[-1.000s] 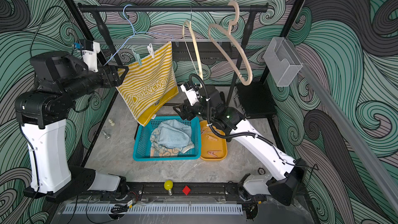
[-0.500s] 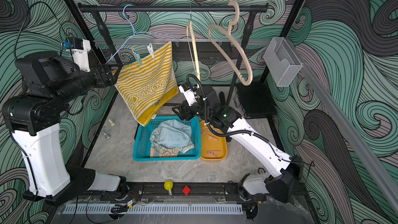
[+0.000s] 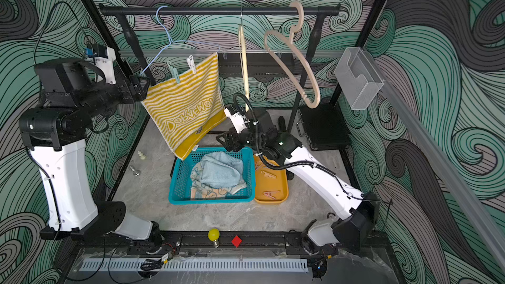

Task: Remove the clothespins securing towels to the hanger
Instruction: Pick up the hanger from the clothesline.

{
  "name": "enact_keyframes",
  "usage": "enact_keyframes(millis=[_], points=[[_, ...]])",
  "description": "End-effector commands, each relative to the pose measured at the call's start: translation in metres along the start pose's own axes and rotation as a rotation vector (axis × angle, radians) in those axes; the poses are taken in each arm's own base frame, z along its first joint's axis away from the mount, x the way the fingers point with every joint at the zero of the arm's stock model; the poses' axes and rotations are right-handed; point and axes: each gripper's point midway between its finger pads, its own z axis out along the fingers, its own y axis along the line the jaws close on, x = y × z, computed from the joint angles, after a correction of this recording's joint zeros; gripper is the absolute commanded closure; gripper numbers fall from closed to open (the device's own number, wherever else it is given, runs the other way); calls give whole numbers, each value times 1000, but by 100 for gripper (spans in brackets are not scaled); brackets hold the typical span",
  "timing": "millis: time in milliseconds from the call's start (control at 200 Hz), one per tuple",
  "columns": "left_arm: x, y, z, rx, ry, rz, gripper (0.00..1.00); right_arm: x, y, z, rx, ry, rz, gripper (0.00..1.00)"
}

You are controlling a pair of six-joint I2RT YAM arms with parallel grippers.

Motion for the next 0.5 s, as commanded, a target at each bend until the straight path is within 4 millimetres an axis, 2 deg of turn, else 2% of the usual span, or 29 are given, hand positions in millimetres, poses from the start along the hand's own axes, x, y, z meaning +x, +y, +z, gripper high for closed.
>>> enact_keyframes(millis=[0, 140, 305, 495], points=[[6, -16, -1, 102, 28, -20, 16, -6, 2, -3, -1, -8, -5, 31], [8, -35, -3, 218, 40, -57, 16, -7, 2, -4, 0, -12, -12, 31], [2, -51, -17, 305, 16, -80, 16, -14, 4, -5, -8, -25, -15, 32], [-1, -61, -34, 353, -11, -98, 16, -43, 20, -20, -31, -106, -72, 32]])
